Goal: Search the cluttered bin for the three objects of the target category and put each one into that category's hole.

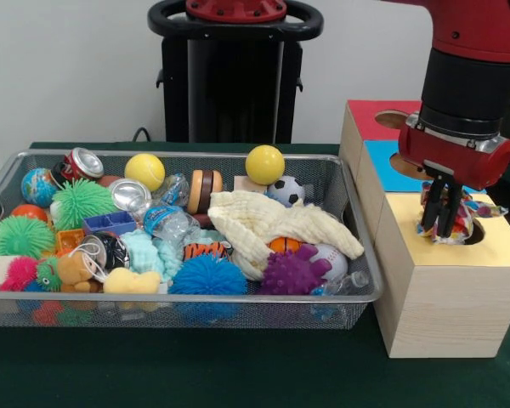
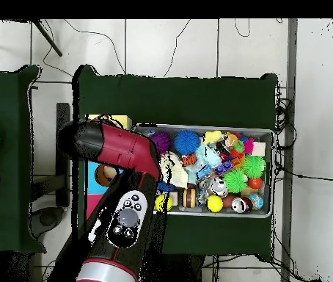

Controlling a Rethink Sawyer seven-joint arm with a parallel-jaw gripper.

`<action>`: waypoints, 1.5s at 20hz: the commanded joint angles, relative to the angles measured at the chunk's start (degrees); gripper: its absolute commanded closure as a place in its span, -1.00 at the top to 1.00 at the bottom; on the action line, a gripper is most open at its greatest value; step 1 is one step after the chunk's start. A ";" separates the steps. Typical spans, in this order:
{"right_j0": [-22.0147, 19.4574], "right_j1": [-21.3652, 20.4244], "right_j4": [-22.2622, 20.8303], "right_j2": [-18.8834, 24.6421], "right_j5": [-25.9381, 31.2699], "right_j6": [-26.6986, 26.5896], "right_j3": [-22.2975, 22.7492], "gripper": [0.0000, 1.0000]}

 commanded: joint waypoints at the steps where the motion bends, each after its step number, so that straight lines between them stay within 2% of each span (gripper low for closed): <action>1: 0.42 4.64 2.89 1.34 -7.53 17.14 1.32 -1.00; 17: 3.51 6.59 7.32 1.55 -10.95 17.65 4.37 -1.00; 25: 5.36 7.81 5.99 -0.82 -9.01 15.57 4.96 -1.00; 27: 5.47 7.89 5.51 -1.33 -7.66 14.85 4.85 -1.00; 28: 5.23 7.03 4.87 -2.87 -4.79 14.28 3.49 -1.00; 30: 5.68 7.34 4.63 -2.95 -4.38 13.90 3.58 -1.00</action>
